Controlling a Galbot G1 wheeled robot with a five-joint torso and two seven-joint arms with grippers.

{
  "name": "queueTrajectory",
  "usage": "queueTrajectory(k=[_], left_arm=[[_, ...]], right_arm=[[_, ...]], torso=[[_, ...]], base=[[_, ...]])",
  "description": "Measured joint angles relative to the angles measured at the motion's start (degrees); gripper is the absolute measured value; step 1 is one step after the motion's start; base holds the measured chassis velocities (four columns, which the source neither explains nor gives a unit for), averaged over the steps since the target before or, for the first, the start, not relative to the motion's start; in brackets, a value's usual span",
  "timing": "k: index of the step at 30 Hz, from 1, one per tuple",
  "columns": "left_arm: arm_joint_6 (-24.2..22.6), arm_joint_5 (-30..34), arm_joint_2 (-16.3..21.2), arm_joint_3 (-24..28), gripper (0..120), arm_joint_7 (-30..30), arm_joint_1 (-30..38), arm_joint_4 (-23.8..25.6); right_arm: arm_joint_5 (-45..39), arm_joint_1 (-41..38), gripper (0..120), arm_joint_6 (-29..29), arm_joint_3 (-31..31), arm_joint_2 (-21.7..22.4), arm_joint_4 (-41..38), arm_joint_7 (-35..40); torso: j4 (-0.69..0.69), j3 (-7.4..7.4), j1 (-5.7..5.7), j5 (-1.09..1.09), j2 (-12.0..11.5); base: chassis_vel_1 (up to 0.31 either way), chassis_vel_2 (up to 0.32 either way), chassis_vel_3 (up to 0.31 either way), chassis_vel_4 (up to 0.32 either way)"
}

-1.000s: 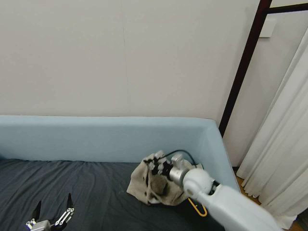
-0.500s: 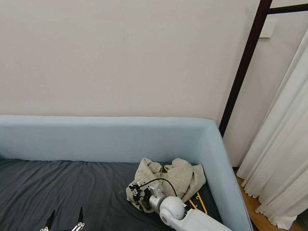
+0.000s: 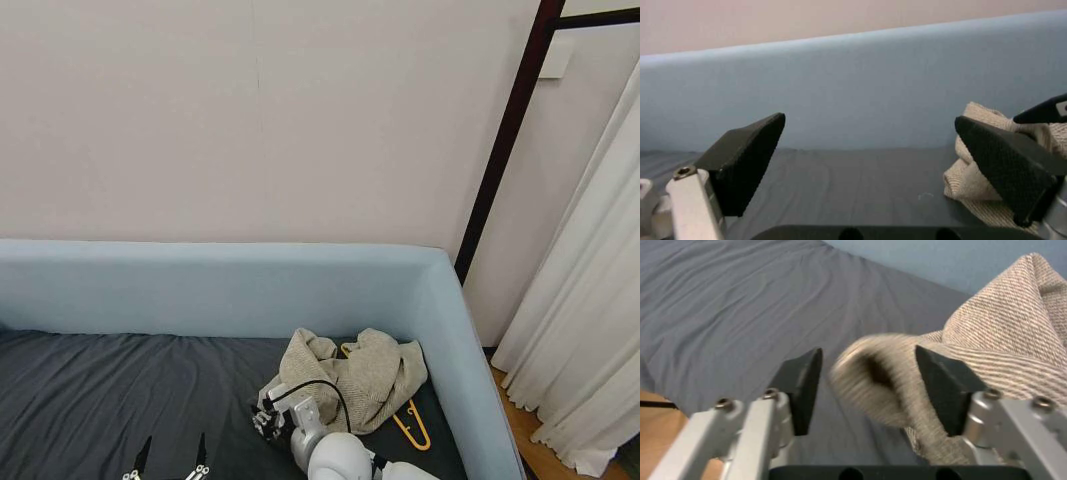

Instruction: Pick up the clothes from the sofa and hang them on the clothes hanger.

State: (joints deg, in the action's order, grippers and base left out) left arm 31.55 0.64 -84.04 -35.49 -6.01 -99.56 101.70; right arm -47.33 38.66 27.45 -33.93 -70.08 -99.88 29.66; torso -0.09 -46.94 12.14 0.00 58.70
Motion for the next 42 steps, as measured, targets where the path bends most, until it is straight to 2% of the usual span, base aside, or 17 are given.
queueTrajectory(k=[2, 5, 11, 18, 21, 27, 31, 38, 42], left_arm=[[0.0, -0.2, -0.1, 0.2, 100, 0.1, 0.1, -0.2], [-0.1, -0.8, -0.6, 1.0, 100, 0.2, 0.4, -1.1], [0.0, -1.9, -2.0, 4.1, 100, 1.0, 2.2, -5.0], [0.7, -4.5, -1.8, 5.9, 100, 2.8, 4.1, -10.3], [1.0, -5.3, 0.2, 6.3, 100, 4.7, 4.9, -13.3], [2.1, -7.5, 3.3, 7.0, 100, 6.4, 6.7, -17.2], [1.9, -7.5, 4.2, 7.6, 100, 6.9, 7.4, -17.8], [1.9, -5.3, 8.5, 6.7, 100, 14.2, 9.1, -19.1], [4.3, -4.8, 9.9, 6.1, 100, 20.6, 10.4, -22.0]], right_arm=[[0.0, 0.2, 66, 0.1, 0.1, 0.1, -0.3, 0.0], [0.4, 0.5, 79, 0.2, 0.2, 0.1, -0.8, -0.2], [1.3, 0.9, 98, -6.6, 2.6, -0.3, -0.6, -2.5], [1.3, 1.3, 100, -10.1, 7.4, 3.2, -3.0, -5.3], [0.9, 2.0, 100, -11.3, 11.0, 4.9, -4.6, -6.5], [0.4, 3.6, 100, -11.7, 13.7, 5.4, -5.6, -6.6], [0.5, 4.4, 100, -11.7, 14.1, 5.4, -5.8, -6.6], [1.1, 4.6, 100, -11.6, 14.4, 4.1, -4.4, -6.8], [1.7, 4.5, 100, -11.6, 14.5, 3.3, -3.8, -7.2]], torso=[[0.00, 0.00, 0.00, 0.00, 0.0], [0.00, 0.00, 0.00, 0.00, 0.0], [0.02, 0.00, 0.00, 0.01, 0.0], [0.00, -0.01, 0.00, 0.00, 0.0], [0.00, -0.01, 0.01, 0.00, 0.0], [0.01, 0.00, 0.01, 0.00, 0.0], [0.01, 0.00, 0.01, -0.01, 0.0], [0.01, -0.01, 0.01, 0.00, 0.0], [0.01, 0.00, 0.01, -0.01, 0.0]], base=[[0.000, 0.000, 0.000, 0.000], [0.000, 0.000, 0.000, 0.000], [0.000, 0.000, 0.000, 0.000], [0.000, 0.000, 0.000, 0.000], [0.000, 0.000, 0.000, 0.000], [0.000, 0.000, 0.000, 0.000], [0.000, 0.000, 0.000, 0.000], [0.000, 0.000, 0.000, 0.000], [0.000, 0.000, 0.000, 0.000]])
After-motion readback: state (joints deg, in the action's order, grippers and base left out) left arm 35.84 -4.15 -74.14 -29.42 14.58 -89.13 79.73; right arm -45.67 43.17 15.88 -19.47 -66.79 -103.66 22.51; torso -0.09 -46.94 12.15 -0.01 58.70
